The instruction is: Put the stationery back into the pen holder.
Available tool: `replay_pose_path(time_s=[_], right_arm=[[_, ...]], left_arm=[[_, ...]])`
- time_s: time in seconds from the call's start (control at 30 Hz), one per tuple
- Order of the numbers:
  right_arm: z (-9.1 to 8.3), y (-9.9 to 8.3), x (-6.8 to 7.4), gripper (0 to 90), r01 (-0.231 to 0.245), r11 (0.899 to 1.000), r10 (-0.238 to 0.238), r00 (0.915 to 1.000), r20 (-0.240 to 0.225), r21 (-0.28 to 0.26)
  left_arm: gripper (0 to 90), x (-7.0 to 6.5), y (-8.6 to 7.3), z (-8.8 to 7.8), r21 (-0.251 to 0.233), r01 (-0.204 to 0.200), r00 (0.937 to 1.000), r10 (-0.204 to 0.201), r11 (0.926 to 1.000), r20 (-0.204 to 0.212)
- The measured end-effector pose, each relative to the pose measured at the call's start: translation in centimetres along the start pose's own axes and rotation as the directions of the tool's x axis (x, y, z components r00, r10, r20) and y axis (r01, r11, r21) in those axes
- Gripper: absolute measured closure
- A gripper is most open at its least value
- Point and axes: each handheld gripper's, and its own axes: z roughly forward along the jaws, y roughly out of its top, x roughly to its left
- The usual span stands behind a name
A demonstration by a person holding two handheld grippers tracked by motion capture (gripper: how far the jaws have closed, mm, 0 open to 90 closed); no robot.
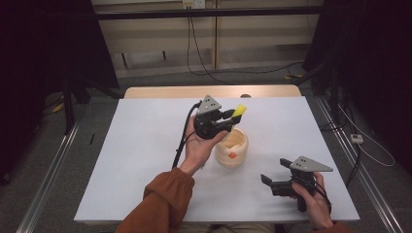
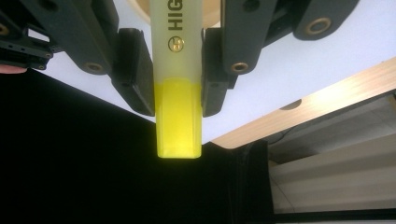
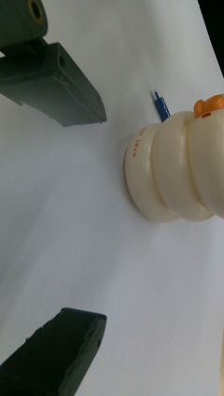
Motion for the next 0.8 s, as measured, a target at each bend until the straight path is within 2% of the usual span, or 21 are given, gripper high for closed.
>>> replay_pose_path(time_s=[0.2, 0.47, 0.57, 0.63, 0.8], right_arm=[[0.0, 0.0, 0.0, 4.2, -0.004, 1.000, 0.004, 1.0000, -0.001, 0.001], [-0.1, 0.0, 0.0, 4.2, -0.003, 1.000, 0.003, 1.0000, -0.002, 0.003], [0.0, 0.0, -0.1, 4.2, -0.003, 1.000, 0.003, 1.0000, -0.001, 0.003], [0.0, 0.0, 0.0, 4.2, -0.003, 1.000, 0.003, 1.0000, -0.003, 0.005], [0.0, 0.0, 0.0, 4.2, 0.000, 1.000, 0.000, 1.0000, -0.005, 0.007]], left_arm=[[67.0, -0.1, -0.3, 1.1, 0.005, 0.007, 0.9998, -0.007, 1.0000, 0.016], [67.0, 0.0, -1.3, 1.8, 0.018, 0.014, 0.9998, -0.014, 0.9997, 0.013], [67.0, 0.1, -2.0, 2.2, 0.040, 0.018, 0.9994, -0.019, 0.9991, 0.029], [67.0, 0.1, -2.4, 2.5, 0.057, 0.010, 0.9997, -0.011, 0.9983, 0.022], [66.9, 0.2, -2.9, 3.1, 0.063, 0.010, 0.9995, -0.012, 0.9980, 0.029]])
